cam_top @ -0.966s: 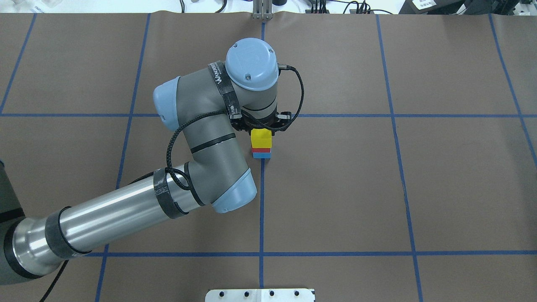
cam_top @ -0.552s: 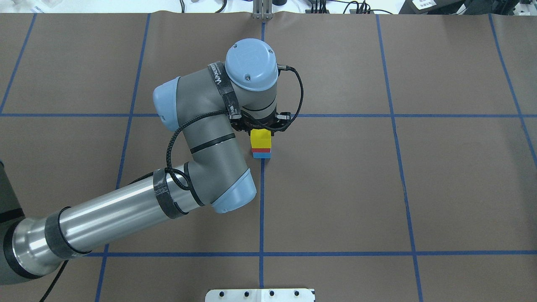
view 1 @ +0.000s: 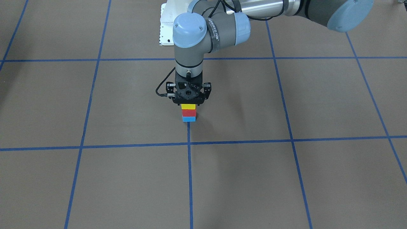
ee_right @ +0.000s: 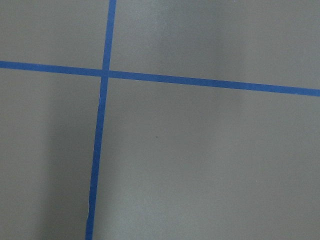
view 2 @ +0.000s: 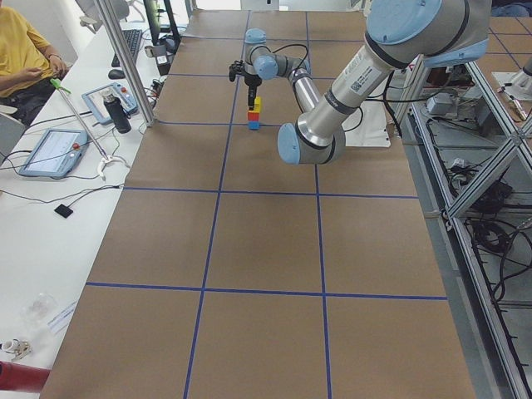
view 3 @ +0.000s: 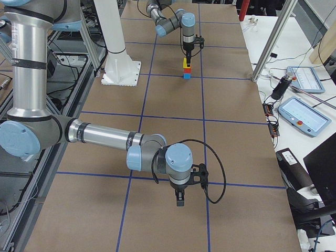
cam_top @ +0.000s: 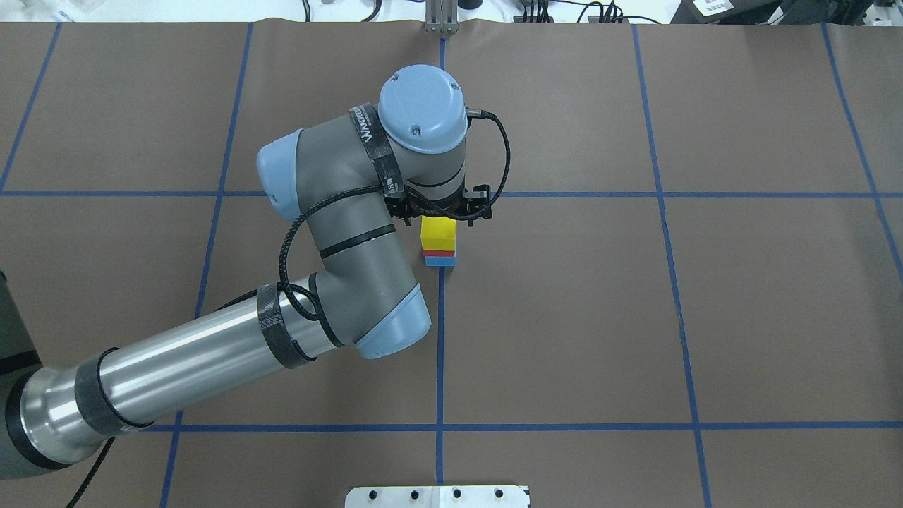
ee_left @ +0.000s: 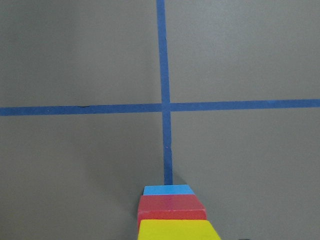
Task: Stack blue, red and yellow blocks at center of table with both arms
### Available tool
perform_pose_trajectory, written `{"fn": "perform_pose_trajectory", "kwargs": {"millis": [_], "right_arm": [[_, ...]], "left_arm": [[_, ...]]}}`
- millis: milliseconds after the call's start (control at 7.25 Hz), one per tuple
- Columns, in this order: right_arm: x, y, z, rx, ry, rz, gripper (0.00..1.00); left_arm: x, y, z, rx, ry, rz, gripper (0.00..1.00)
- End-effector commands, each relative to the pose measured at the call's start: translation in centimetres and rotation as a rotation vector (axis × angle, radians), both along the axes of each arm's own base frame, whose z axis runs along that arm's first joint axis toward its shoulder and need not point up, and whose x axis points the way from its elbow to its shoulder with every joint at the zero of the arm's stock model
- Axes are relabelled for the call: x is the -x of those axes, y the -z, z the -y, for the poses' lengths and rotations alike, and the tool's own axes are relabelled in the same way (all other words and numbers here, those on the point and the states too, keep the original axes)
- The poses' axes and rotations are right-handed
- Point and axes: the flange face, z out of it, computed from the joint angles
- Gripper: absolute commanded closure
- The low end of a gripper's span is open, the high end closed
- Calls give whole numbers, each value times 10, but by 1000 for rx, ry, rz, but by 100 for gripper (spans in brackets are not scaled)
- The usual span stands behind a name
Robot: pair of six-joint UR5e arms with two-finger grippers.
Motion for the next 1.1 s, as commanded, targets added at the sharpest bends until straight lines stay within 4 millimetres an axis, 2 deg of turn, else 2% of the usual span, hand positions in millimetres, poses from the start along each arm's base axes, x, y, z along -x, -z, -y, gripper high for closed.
{"fn": "perform_pose_trajectory", "kwargs": {"millis": [0, 138, 276, 414, 552, 690, 828, 966], "right_arm": [[0, 0, 0, 0, -1, -1, 1], [0, 1, 1, -1, -1, -1, 1], [0, 2, 1, -14, 8, -1, 0], [0, 2, 0, -14, 9, -1, 0], [0, 1, 0, -12, 9, 0, 0], [0, -1, -2, -8, 9, -1, 1], [0, 2, -1, -14, 9, -2, 0], [0, -5, -3, 1, 11, -4, 0]], "left_arm": [[13, 16, -2, -25, 3, -31, 0], [35, 27, 4, -44, 5, -36, 0], [69, 40, 3, -60, -23, -16, 0], [124, 51, 9, -60, -44, -10, 0], [182, 38, 5, -83, -74, 15, 0], [249, 2, 4, -112, -92, 54, 0], [308, -32, 12, -164, -129, 105, 0], [360, -78, 26, -222, -182, 177, 0]]}}
